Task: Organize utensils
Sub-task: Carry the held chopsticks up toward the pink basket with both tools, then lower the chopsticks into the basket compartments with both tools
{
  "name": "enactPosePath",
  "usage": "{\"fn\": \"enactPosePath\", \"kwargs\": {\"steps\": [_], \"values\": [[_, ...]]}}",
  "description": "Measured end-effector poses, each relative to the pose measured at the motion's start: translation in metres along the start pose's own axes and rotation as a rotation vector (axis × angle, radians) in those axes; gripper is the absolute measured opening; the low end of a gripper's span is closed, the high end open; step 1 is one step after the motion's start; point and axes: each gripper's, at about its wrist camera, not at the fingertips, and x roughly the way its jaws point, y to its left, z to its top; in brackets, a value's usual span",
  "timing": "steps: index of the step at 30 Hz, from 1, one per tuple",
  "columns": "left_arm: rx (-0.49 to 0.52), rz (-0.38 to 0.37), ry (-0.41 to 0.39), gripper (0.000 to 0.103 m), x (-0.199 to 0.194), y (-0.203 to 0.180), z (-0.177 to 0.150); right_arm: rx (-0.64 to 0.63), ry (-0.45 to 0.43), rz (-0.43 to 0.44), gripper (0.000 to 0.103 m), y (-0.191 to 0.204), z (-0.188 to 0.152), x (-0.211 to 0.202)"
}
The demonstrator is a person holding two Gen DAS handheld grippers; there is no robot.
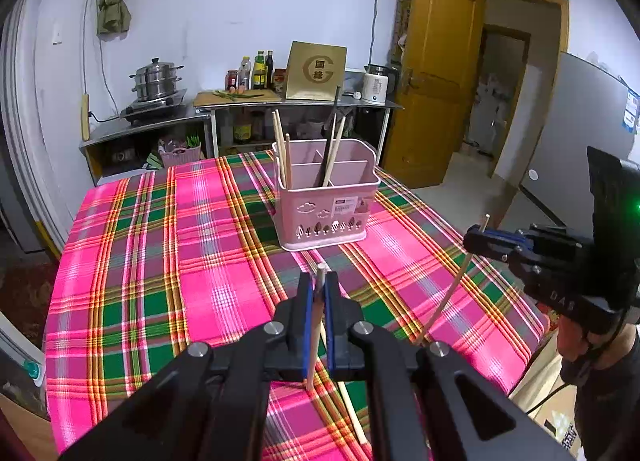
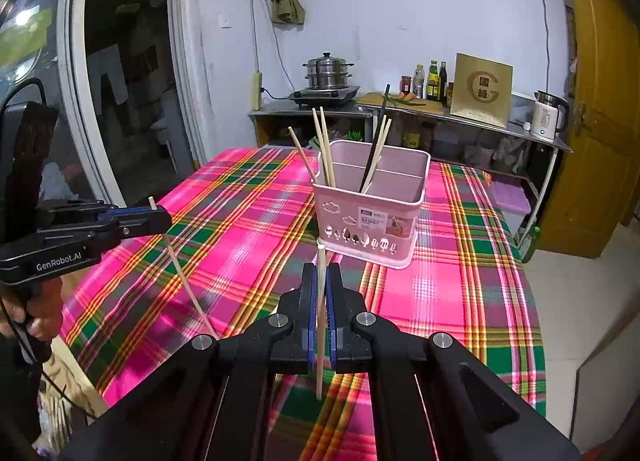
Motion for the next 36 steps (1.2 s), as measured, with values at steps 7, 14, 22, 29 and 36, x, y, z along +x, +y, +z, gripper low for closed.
{"fn": "enactPosePath", "kwargs": {"steps": [7,14,22,29,36], "values": [[-0.009,-0.007,-0.027,0.006,-0.01,-0.001,0.006,0.01,-0.044,-0.002,0.004,-0.001,0.004,-0.015],[0.007,-0.015,-0.069,0.006,-0.013,-0.006,0.027,0.02,-0.099,-0.007,0.004,-0.001,0.021,-0.024],[0.009,-0.008,-0.083,0.006,0.004,-0.004,0.063,0.059,-0.16,-0.002,0.004,-0.012,0.047,-0.017],[0.003,-0.013,-0.139,0.006,0.011,0.0,0.101,0.084,-0.218,-0.003,0.004,-0.025,0.077,-0.007],[0.018,-0.003,-0.176,0.006,0.027,0.002,0.137,0.097,-0.257,0.002,0.004,-0.034,0.106,0.005]]}}
